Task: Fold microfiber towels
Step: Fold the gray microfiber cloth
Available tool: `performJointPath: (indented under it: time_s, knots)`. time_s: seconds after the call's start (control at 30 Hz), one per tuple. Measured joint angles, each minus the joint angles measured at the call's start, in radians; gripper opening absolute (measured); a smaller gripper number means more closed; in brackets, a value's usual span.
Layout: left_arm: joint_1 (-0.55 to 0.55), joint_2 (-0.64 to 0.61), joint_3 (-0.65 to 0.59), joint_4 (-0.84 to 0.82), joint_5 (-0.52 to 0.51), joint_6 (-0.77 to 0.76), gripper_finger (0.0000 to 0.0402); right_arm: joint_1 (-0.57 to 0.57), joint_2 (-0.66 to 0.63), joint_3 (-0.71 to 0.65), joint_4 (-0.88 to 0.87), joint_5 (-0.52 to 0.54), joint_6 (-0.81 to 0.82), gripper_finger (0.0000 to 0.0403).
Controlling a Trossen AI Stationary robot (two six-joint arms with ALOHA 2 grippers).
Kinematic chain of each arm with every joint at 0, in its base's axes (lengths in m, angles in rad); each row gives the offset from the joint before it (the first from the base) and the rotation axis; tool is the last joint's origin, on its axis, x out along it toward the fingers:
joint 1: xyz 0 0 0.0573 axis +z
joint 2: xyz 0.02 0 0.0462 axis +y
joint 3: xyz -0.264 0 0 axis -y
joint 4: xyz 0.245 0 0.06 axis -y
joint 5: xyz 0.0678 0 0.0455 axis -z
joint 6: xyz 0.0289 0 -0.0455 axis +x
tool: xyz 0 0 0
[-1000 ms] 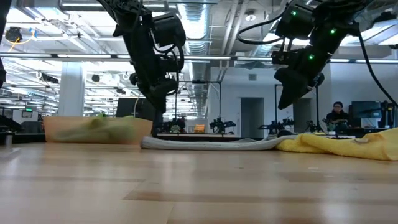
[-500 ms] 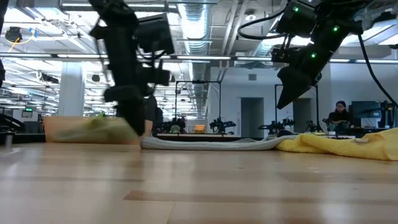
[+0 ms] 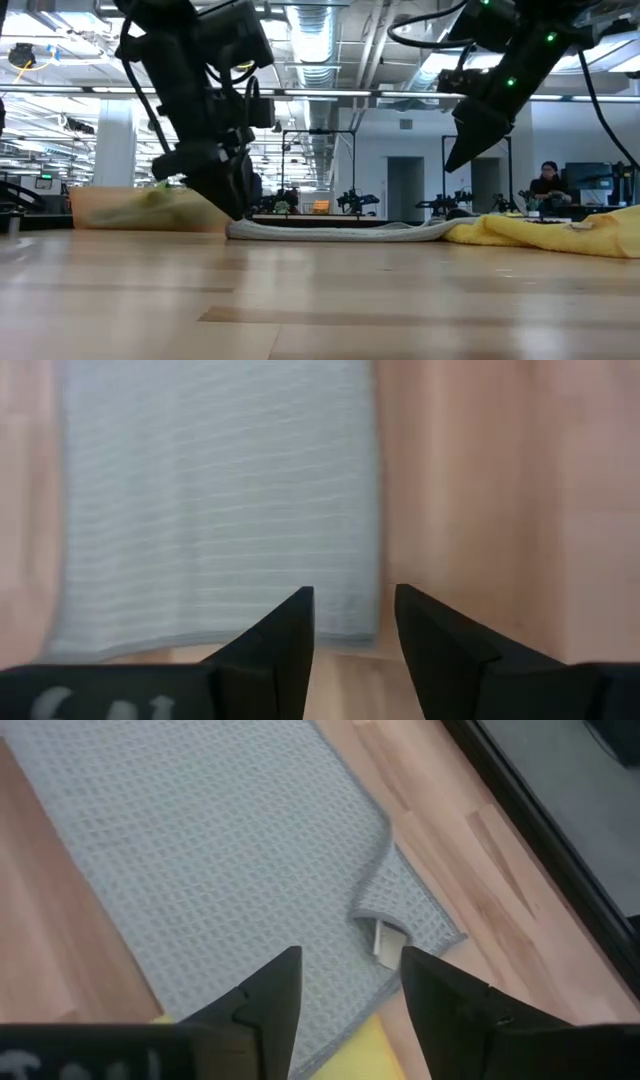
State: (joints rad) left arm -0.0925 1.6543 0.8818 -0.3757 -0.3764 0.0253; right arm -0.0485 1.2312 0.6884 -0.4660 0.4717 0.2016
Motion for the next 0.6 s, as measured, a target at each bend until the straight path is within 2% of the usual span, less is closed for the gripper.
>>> performJointPath:
  time_s: [0.1,0.27,0.6]
  knots:
    - [0.001,0.000,0.000,0.014,-0.009,-0.003,0.0134,0.010,0.000,0.000,0.000,0.000,0.001,0.0196]
    - [0.014,0.000,0.000,0.028,0.078,-0.012,0.0134,0.016,0.000,0.000,0.000,0.000,0.008,0.0194]
    - [0.039,0.056,0.001,0.043,0.072,-0.027,0.0134,0.016,0.000,0.000,-0.004,0.000,0.008,0.0194]
